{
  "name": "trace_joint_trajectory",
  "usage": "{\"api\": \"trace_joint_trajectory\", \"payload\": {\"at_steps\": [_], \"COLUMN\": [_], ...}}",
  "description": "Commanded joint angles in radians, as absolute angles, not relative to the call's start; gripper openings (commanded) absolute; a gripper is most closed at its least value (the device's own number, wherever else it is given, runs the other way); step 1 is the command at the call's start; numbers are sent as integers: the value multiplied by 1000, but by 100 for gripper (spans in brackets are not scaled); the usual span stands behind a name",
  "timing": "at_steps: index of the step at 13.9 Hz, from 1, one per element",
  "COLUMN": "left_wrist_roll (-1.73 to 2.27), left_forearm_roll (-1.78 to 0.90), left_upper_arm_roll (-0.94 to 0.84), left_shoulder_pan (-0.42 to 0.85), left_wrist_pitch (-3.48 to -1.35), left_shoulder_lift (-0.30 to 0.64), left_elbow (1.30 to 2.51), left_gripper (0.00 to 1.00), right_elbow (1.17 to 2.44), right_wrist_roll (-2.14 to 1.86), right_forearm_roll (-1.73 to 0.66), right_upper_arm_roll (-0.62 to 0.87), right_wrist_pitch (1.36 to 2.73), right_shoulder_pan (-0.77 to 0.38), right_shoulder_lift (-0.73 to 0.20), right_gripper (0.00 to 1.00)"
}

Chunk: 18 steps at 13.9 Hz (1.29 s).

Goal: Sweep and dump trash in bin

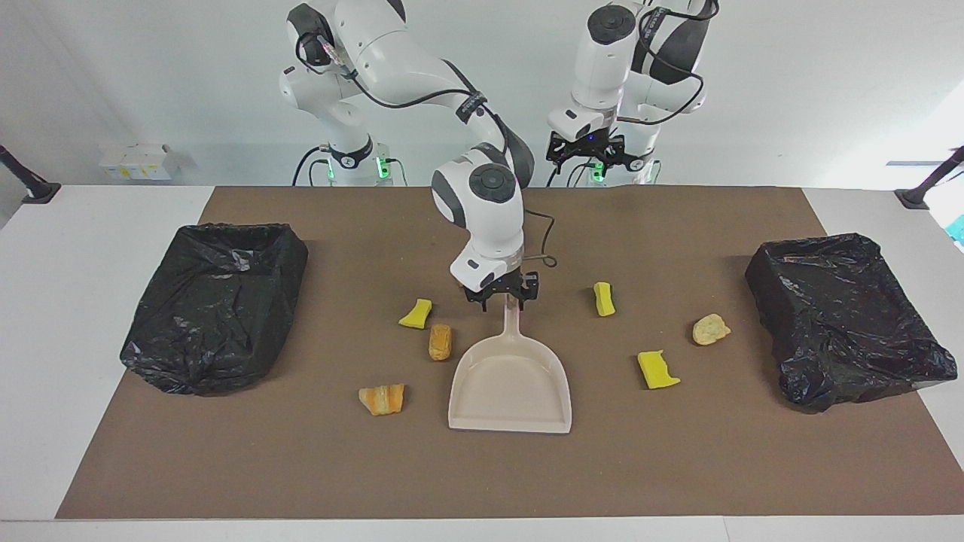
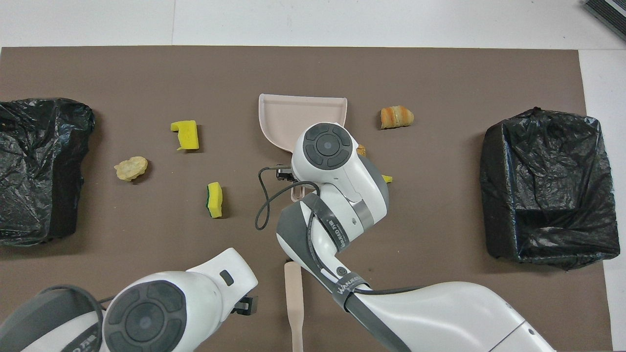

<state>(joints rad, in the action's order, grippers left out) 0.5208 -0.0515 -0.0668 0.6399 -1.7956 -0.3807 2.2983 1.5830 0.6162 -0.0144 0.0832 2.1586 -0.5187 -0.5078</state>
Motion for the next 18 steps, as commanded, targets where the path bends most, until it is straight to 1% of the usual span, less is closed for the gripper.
{"api": "trace_joint_trajectory", "payload": {"at_steps": [1, 3, 5, 6, 9, 10, 12, 14, 15, 18], "left_wrist_roll": [661, 734, 817, 862, 961, 988, 1035, 1061, 1077, 1078], "left_forearm_roll": [-67, -67, -67, -67, -86, -86, -94, -98, -100, -100], "left_upper_arm_roll": [-51, -51, -51, -51, -51, -51, -51, -51, -51, -51], "left_shoulder_pan": [747, 804, 877, 897, 975, 1000, 1022, 1070, 1075, 1106], "left_wrist_pitch": [-1887, -1919, -1989, -2029, -2135, -2164, -2201, -2238, -2259, -2295], "left_shoulder_lift": [-417, -410, -407, -405, -400, -388, -350, -310, -296, -256], "left_elbow": [2385, 2410, 2463, 2492, 2569, 2583, 2583, 2585, 2585, 2585], "left_gripper": [100, 100, 100, 100, 100, 100, 100, 100, 100, 100], "right_elbow": [1601, 1601, 1600, 1600, 1594, 1595, 1600, 1598, 1601, 1600], "right_wrist_roll": [624, 623, 562, 484, 391, 371, 339, 238, 168, -12], "right_forearm_roll": [5, 9, 15, 15, 14, 11, -3, -5, -5, -5], "right_upper_arm_roll": [86, 86, 86, 86, 86, 83, 86, 86, 84, 84], "right_wrist_pitch": [2172, 2172, 2171, 2166, 2158, 2157, 2137, 2074, 2050, 1979], "right_shoulder_pan": [-515, -514, -502, -500, -500, -499, -454, -414, -391, -338], "right_shoulder_lift": [-500, -500, -500, -500, -476, -454, -413, -382, -367, -345], "right_gripper": [53, 33, 6, 0, 0, 0, 0, 0, 0, 0]}}
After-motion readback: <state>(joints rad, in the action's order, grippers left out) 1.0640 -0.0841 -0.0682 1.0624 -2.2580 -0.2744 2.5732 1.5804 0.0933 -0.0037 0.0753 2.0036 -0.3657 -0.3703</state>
